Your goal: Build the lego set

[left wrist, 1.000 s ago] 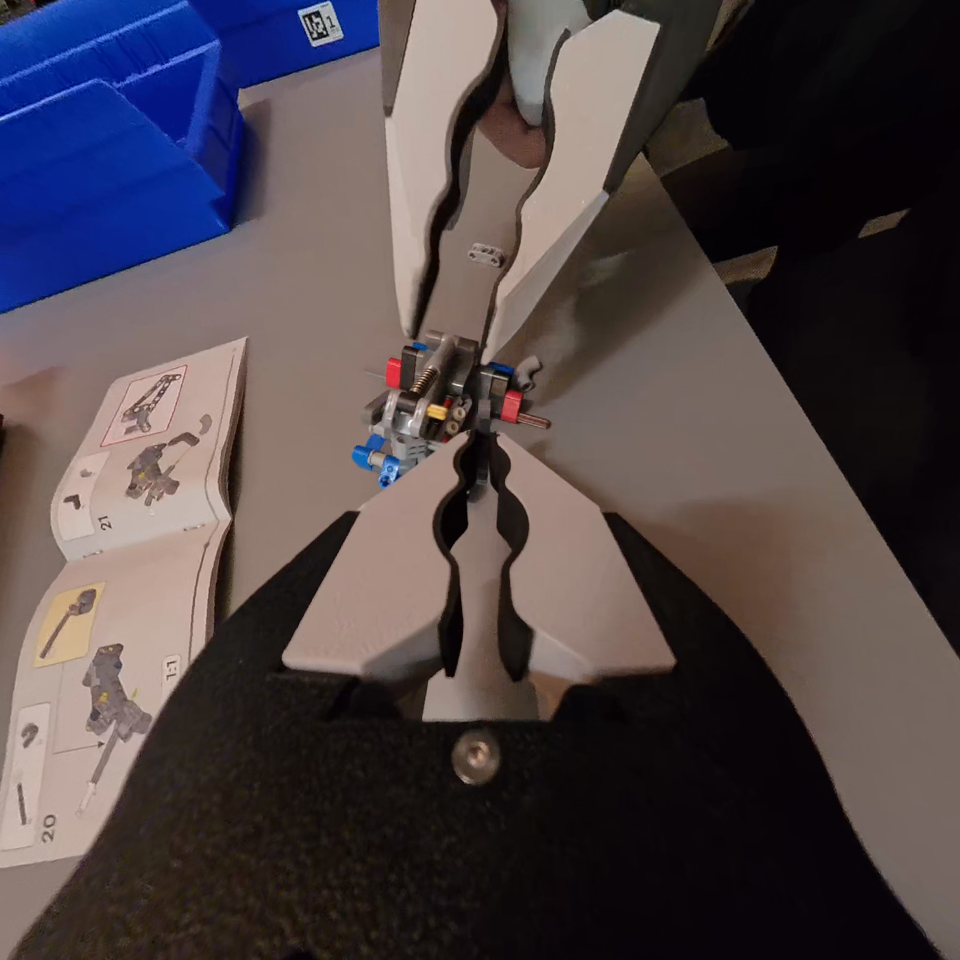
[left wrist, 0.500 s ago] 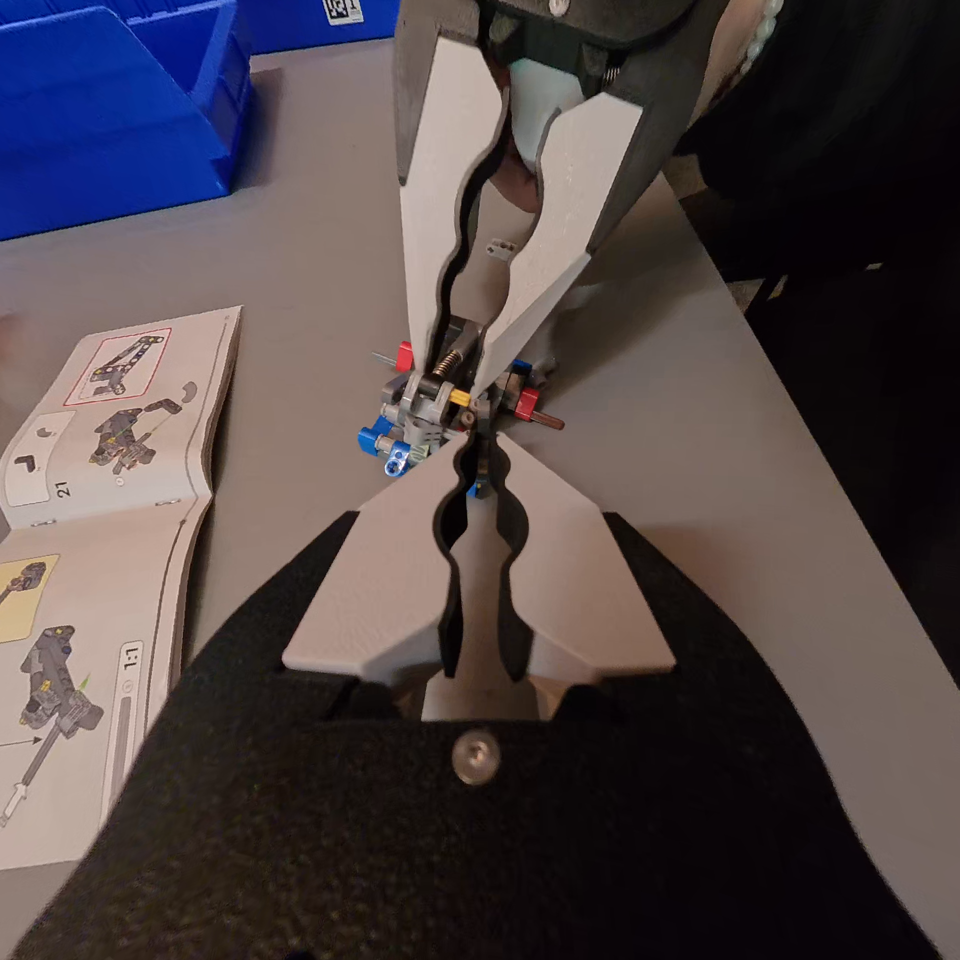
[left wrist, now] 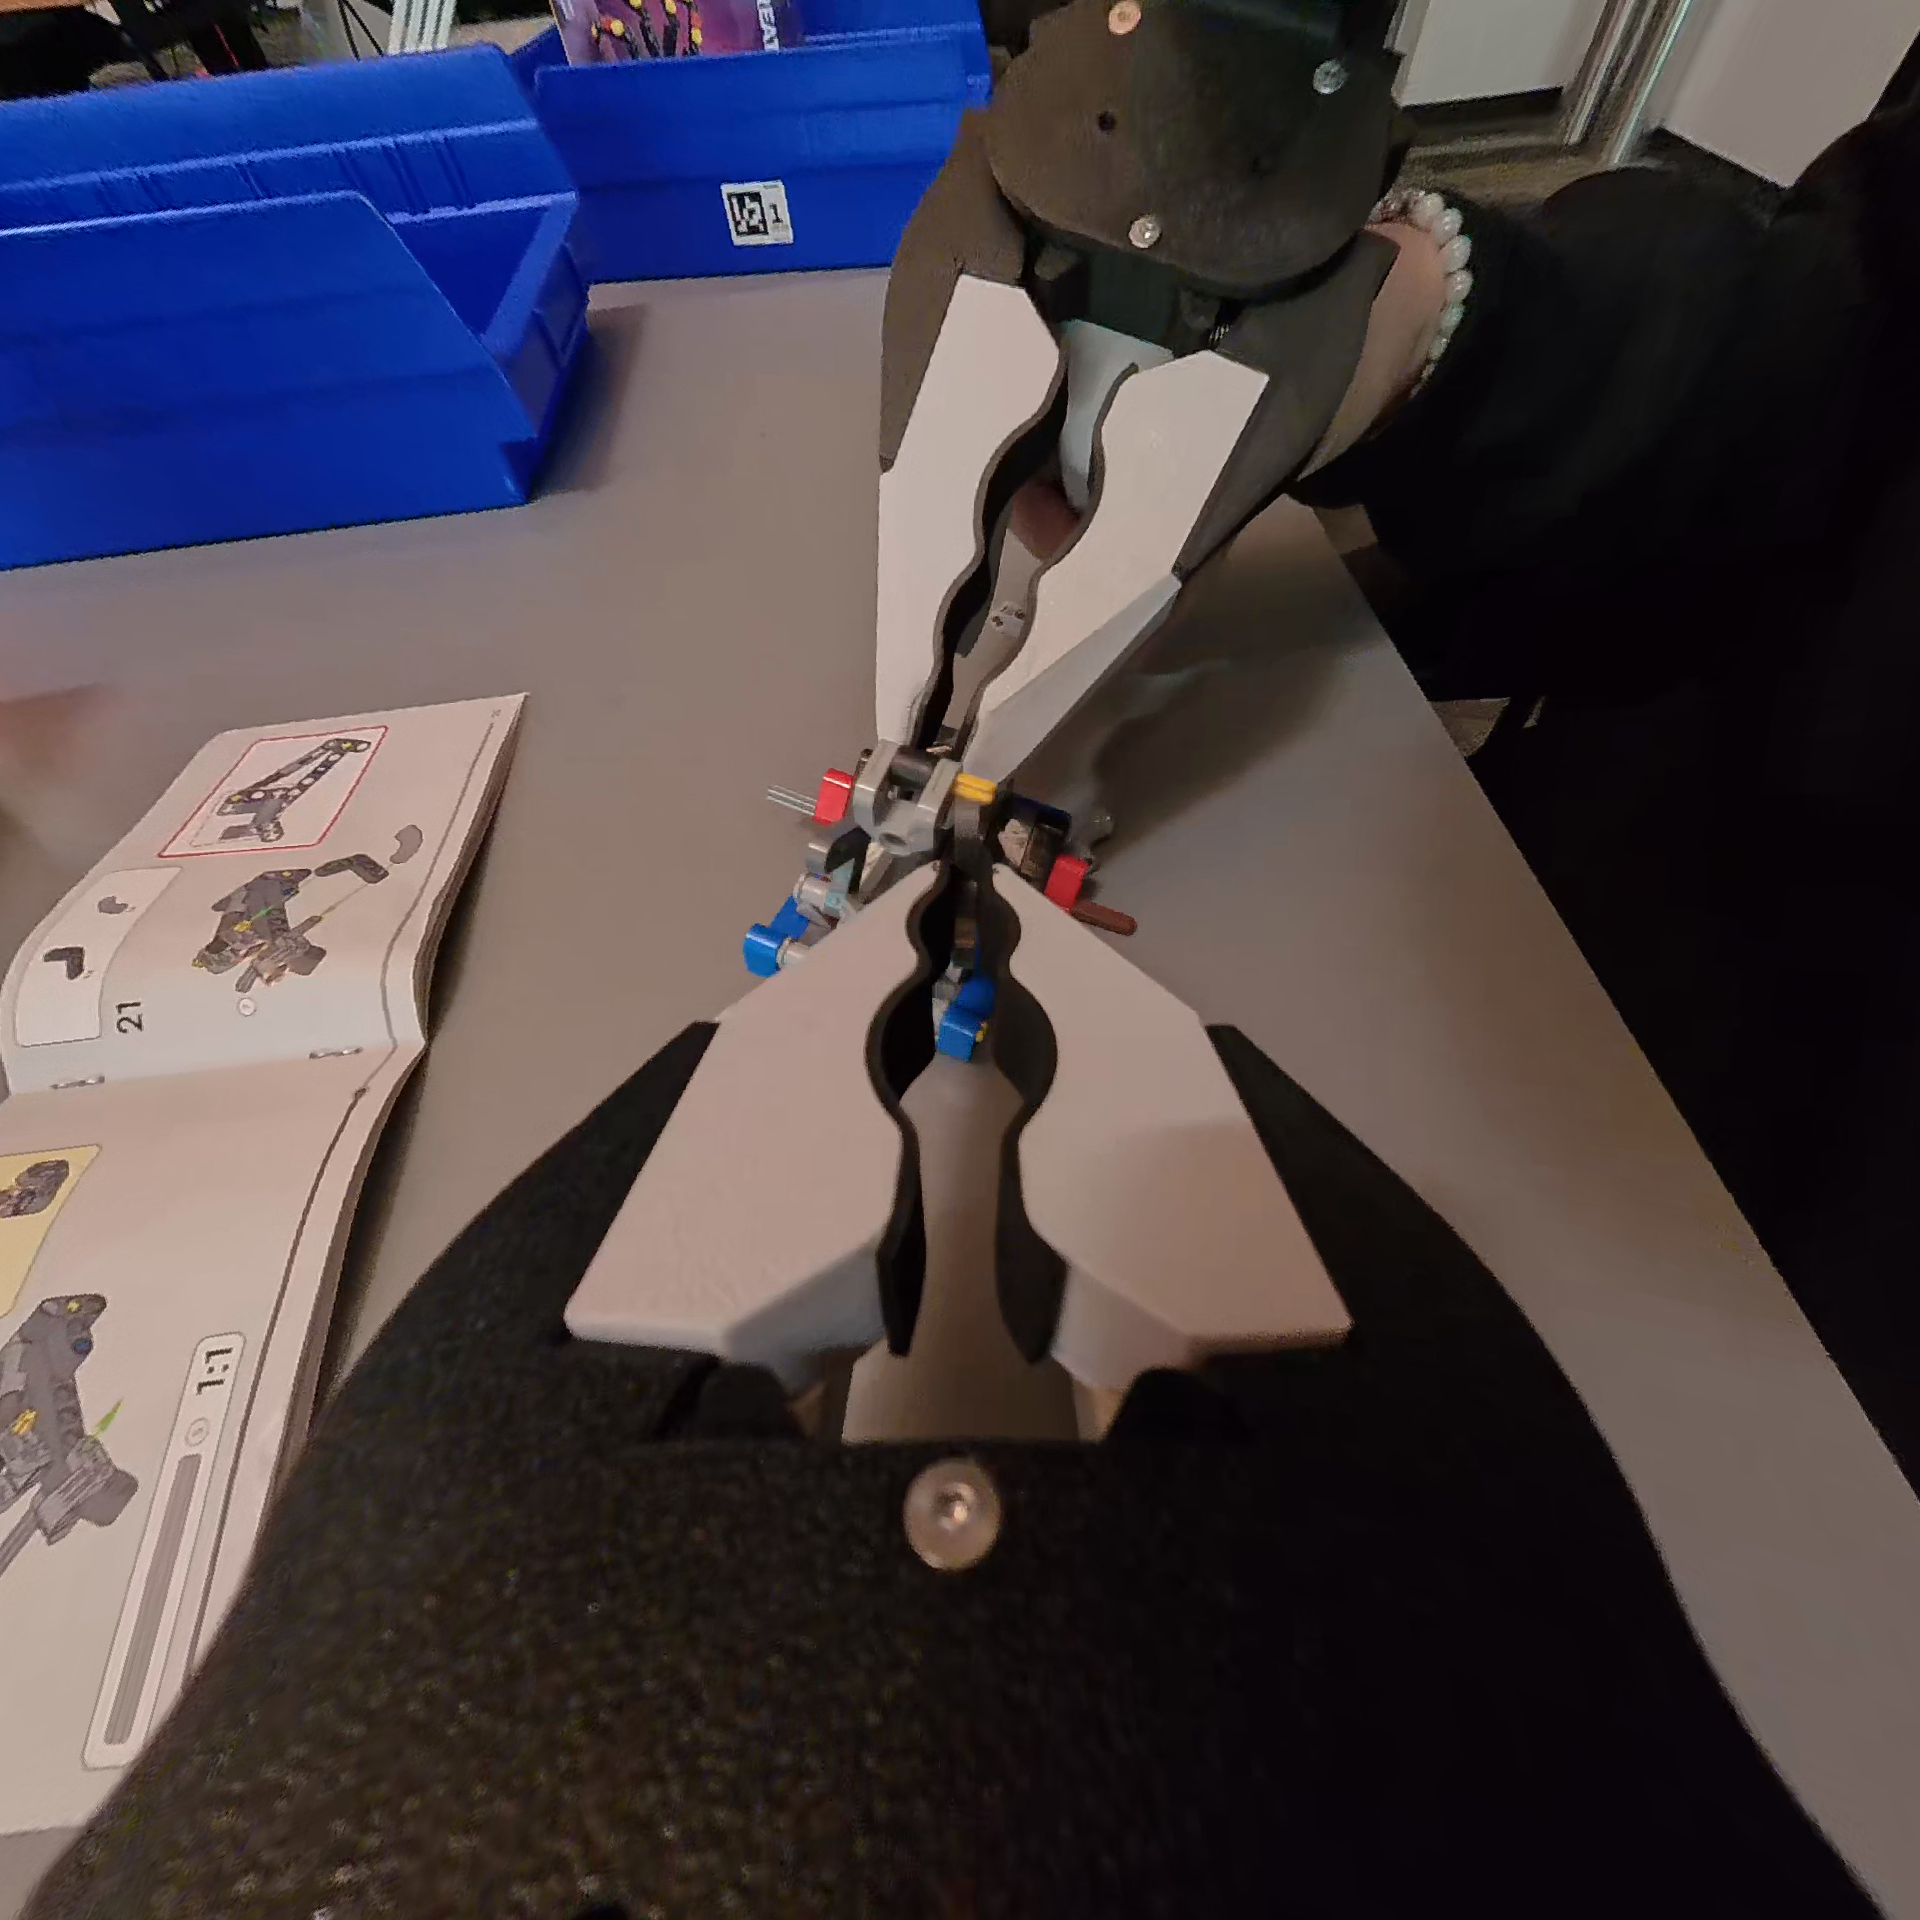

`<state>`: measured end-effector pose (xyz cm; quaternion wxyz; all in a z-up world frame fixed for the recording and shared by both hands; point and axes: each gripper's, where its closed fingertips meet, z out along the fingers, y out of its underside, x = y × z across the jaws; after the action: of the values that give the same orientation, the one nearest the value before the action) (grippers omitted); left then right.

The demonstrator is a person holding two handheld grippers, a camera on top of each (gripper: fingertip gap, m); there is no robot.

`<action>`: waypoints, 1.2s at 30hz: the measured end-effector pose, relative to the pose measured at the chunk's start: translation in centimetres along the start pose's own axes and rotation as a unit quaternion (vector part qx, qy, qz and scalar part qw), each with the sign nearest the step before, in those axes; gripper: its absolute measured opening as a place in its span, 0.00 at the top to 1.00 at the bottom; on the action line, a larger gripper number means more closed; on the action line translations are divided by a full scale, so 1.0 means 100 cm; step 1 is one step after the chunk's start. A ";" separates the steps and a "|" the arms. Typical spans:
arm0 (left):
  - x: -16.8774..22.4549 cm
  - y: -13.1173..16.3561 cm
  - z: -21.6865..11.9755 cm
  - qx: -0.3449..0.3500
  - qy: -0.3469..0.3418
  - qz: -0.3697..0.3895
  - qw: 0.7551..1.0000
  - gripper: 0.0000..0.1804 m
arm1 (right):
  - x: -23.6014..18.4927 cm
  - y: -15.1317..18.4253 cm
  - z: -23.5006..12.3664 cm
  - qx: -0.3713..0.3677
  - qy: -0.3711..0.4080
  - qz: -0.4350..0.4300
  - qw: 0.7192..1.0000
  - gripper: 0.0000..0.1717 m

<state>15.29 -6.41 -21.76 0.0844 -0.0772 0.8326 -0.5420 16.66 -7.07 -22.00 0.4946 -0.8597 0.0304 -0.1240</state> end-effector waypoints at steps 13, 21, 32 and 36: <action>0.005 0.003 0.003 -0.011 0.008 0.001 1.000 1.00 | 0.002 -0.001 -0.001 0.024 -0.007 -0.008 1.000 0.98; 0.007 0.004 0.007 -0.022 0.010 0.007 1.000 1.00 | -0.001 0.001 0.001 0.012 -0.016 -0.028 0.999 0.98; 0.008 0.006 0.010 -0.040 0.003 0.029 0.999 1.00 | -0.004 0.002 0.002 0.000 -0.020 -0.044 0.999 0.98; 0.007 0.008 0.010 -0.054 -0.002 0.041 0.998 1.00 | -0.005 0.004 0.002 -0.010 -0.024 -0.057 0.998 0.98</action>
<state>14.79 -7.15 -22.96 0.1038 -0.0480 0.8630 -0.4921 16.25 -7.02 -22.51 0.4787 -0.8677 -0.0296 -0.1310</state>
